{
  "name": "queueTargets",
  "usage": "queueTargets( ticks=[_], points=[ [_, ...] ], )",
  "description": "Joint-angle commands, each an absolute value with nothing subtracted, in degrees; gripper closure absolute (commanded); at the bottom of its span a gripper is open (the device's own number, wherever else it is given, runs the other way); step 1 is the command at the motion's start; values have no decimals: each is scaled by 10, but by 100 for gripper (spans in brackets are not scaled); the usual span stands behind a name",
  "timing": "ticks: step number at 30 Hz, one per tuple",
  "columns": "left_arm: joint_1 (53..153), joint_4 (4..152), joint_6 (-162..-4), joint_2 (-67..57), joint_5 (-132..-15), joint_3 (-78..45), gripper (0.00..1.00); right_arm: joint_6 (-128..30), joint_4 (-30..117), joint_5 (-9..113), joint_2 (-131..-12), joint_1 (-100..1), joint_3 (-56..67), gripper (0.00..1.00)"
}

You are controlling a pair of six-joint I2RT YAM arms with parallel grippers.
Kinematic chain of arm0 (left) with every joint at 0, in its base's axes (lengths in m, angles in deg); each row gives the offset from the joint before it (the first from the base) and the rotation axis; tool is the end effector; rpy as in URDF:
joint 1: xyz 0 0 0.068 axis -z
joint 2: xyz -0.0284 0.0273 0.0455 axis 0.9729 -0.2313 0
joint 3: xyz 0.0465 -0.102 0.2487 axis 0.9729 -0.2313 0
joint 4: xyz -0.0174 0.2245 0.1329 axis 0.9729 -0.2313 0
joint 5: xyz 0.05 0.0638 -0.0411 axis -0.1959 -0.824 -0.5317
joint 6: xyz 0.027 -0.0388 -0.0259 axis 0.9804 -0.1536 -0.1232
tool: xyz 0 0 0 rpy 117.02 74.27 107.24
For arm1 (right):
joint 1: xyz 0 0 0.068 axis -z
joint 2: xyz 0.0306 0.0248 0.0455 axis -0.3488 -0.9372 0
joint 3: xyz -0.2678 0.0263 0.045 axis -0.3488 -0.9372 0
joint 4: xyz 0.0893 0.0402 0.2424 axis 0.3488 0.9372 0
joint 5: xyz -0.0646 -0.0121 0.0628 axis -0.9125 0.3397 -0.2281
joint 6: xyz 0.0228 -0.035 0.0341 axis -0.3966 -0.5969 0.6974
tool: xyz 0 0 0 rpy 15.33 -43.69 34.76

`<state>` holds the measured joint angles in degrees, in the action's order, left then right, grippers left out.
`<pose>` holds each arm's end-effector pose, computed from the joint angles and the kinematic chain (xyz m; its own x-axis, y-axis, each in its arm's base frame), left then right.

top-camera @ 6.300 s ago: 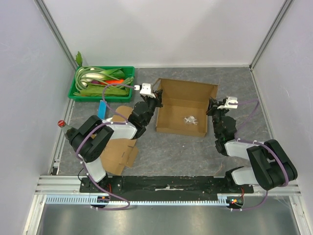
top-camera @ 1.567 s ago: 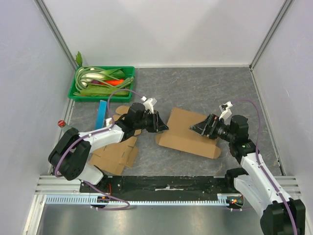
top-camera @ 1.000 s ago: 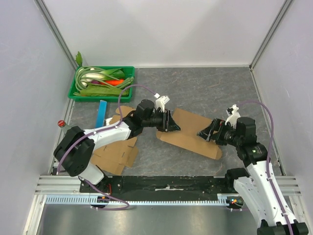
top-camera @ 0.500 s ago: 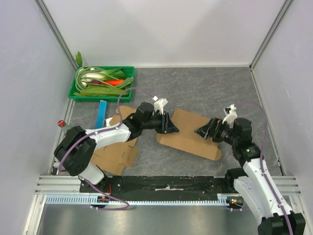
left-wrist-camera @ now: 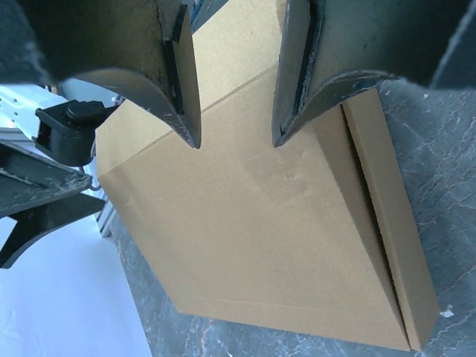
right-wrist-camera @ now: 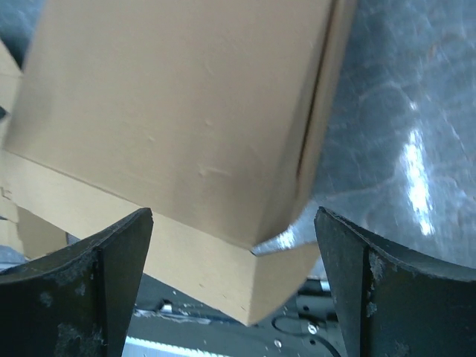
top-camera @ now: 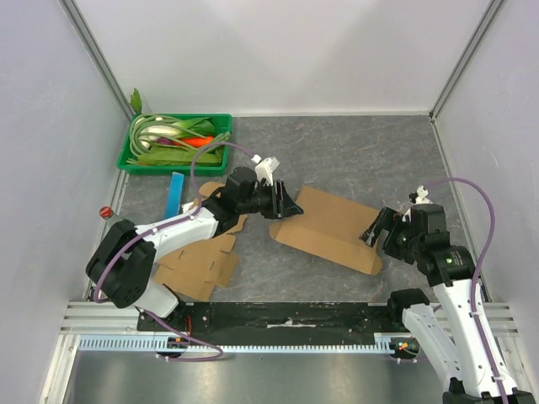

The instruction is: Fold the paper box

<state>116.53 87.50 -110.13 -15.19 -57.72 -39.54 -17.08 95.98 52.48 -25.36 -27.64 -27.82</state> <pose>0.2428 -0.2218 0.2332 -0.7946 -0.0764 -0.6023 0.4775 0.5341 -0.6977 0.1144 0.0198 0.2766 -0.6953 0.5382 -0.4764 0.2742 0.8113 0.5164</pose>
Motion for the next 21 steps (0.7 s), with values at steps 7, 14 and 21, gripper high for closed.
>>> queueTargets(
  ticks=[7, 14, 21],
  points=[
    [1171, 926, -1120, -162, -507, -379, 50, -135, 887, 693, -267, -274, -377, 11],
    [1176, 943, -1131, -157, -522, -418, 51, -92, 732, 722, -280, -274, -391, 12],
    [1175, 924, -1115, -135, -531, -420, 52, -254, 888, 572, -385, -274, -273, 9]
  ],
)
